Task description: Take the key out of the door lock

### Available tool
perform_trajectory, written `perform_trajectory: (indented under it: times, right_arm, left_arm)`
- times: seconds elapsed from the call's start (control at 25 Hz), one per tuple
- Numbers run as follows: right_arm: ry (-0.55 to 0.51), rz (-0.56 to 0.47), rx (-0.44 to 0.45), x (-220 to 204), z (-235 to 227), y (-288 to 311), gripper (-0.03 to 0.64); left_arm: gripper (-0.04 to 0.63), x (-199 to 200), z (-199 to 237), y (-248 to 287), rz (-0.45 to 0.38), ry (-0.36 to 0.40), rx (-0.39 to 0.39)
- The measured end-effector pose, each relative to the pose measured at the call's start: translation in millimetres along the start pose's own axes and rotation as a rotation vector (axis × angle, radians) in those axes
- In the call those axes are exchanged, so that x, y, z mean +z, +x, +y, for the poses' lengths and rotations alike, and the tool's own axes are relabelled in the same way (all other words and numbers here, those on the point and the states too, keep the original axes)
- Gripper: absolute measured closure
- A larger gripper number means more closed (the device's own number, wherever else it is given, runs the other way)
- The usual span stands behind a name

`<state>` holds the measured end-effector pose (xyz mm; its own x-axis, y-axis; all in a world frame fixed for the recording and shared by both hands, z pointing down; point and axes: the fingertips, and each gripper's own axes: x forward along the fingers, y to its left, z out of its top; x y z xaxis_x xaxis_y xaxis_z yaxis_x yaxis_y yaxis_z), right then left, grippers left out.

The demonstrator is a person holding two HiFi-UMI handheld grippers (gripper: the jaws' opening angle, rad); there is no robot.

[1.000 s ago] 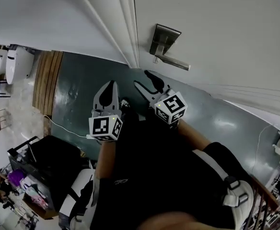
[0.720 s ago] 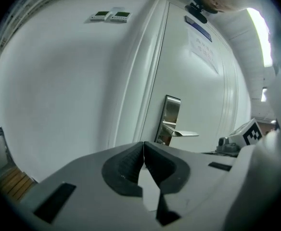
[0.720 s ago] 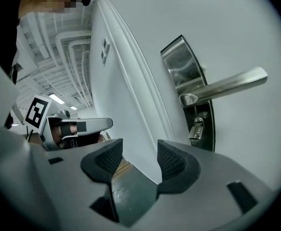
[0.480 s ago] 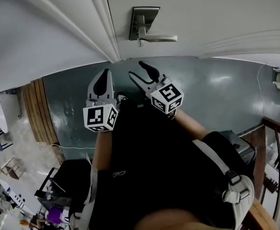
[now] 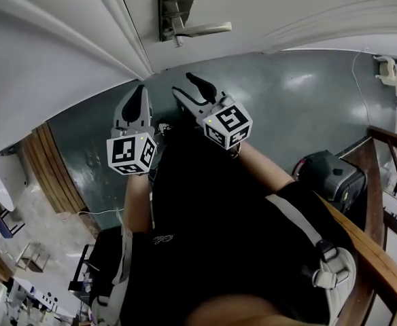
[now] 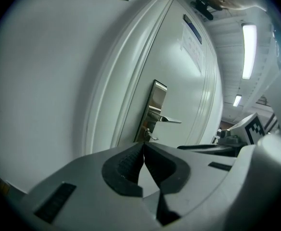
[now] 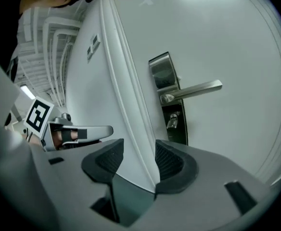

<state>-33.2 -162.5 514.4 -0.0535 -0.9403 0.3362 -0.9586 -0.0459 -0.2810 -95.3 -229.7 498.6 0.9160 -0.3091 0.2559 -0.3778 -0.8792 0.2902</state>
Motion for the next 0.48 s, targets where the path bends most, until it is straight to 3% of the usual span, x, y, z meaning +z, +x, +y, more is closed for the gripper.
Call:
perform_trajectory:
  times: [0.36,0.48]
  right_arm:
    - [0.370,-0.107,0.010,7,-43,8,0.411]
    - [0.448,-0.144,0.025,10,-57,16,0.419]
  left_arm:
    - [0.572,0,-9,22,0.037,0.051,0.021]
    - [0.572,-2,-8,32,0.040,0.046,0.035]
